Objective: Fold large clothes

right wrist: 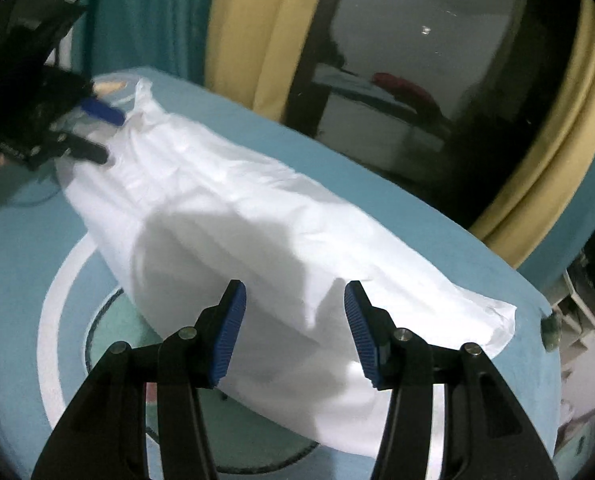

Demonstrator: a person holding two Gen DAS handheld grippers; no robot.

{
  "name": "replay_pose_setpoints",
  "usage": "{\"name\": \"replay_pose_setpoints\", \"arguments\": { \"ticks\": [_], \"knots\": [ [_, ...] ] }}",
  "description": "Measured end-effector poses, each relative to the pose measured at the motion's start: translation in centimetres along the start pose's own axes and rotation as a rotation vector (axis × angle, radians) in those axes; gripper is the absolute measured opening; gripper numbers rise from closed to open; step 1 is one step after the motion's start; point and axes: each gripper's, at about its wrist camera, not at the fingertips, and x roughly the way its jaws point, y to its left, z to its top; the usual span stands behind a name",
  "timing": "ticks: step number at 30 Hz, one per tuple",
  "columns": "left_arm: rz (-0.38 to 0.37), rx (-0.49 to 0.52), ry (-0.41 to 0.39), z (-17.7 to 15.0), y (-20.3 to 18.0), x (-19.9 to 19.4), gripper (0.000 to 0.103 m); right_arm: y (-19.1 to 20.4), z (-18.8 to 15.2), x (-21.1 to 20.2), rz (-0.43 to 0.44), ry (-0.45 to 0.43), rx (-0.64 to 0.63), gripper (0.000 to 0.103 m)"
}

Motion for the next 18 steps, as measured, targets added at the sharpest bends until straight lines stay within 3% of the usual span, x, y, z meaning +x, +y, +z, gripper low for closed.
{"name": "replay_pose_setpoints", "arguments": {
  "ticks": [5,10,13,18],
  "knots": [
    [-0.021,0.035,0.034,-0.3,-0.2,0.4,0.058,0.2,-0.1,0.7,0.003,0.012,-0.053,0.050],
    [-0.033,0.052,0.003,-0.1,-0.3,0.3,0.057,0.5,0.0,0.5,0.013,0.013,-0.061,0.015],
    [-0.029,0.062,-0.016,0.3,-0.5,0.2,0.056,-0.3,0.6,0.2,0.020,-0.003,-0.033,0.005],
    [-0.017,0.065,0.003,1.4,-0.4,1.3,0.053,-2.3,2.0,-0.1,0.014,-0.043,0.026,0.003]
  ]
}}
